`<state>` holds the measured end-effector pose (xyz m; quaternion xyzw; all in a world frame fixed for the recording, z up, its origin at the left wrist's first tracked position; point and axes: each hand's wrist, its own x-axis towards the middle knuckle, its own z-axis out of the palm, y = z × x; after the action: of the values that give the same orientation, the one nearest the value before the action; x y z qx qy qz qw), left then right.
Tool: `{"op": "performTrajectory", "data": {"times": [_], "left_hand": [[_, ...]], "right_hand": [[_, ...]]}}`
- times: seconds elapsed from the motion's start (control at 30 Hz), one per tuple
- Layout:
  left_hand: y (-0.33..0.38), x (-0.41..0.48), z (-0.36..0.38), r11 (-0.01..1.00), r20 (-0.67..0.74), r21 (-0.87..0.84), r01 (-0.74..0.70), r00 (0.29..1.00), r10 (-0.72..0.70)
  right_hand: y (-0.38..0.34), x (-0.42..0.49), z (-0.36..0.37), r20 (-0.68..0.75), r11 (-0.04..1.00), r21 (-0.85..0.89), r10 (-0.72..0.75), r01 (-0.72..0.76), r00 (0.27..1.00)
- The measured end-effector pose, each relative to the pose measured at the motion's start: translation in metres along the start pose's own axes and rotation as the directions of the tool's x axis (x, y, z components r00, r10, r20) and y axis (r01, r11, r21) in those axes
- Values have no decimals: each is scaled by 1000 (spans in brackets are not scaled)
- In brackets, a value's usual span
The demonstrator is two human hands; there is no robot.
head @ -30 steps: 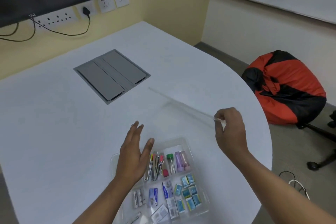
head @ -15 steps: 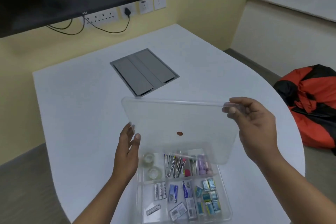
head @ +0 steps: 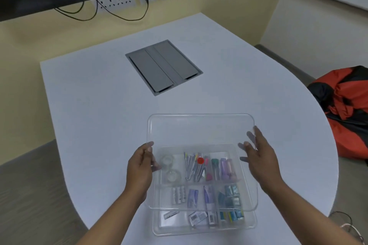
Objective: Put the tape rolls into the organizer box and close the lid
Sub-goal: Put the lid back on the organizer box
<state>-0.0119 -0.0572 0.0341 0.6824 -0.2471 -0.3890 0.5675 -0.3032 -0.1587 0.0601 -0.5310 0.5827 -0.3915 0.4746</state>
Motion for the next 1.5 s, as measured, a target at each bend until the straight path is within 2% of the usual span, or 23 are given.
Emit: {"op": "performTrajectory", "data": {"times": [0.17, 0.23, 0.33, 0.5, 0.73, 0.9, 1.0, 1.07, 1.13, 1.3, 1.5], "left_hand": [[-23, -19, 2, 935, 172, 353, -42, 985, -21], [-33, -24, 0, 855, 257, 497, -151, 966, 22], [-49, -29, -6, 760, 363, 599, -253, 931, 25], [-71, -30, -19, 679, 415, 665, -310, 910, 10], [-79, -24, -29, 632, 421, 716, -296, 906, -53], [-61, -1, -40, 458, 505, 765, -453, 863, 12], [-49, 17, -41, 359, 590, 770, -527, 803, -85], [-46, 22, -40, 233, 631, 771, -592, 758, -163], [-47, 23, -40, 158, 633, 774, -613, 748, -202], [-49, 15, -42, 60, 629, 770, -635, 740, -238], [-47, 12, -35, 11, 599, 786, -618, 756, -265]], "right_hand": [[30, -7, 1, -11, 960, -279, -26, 22, 1000], [41, -4, 0, -9, 918, -395, -11, 7, 1000], [56, 1, -3, 39, 853, -520, 80, -48, 996], [73, 4, 1, 165, 749, -661, 206, -47, 965], [75, 6, 1, 282, 726, -685, 192, 57, 940], [67, 14, -10, 423, 577, -772, 153, 267, 893], [62, 20, -12, 497, 473, -804, 205, 360, 843], [59, 22, -12, 532, 381, -823, 257, 422, 806], [56, 23, -13, 553, 298, -828, 293, 475, 780], [55, 18, -13, 560, 169, -827, 345, 537, 754], [58, 15, -6, 555, 157, -828, 359, 538, 750]]}}
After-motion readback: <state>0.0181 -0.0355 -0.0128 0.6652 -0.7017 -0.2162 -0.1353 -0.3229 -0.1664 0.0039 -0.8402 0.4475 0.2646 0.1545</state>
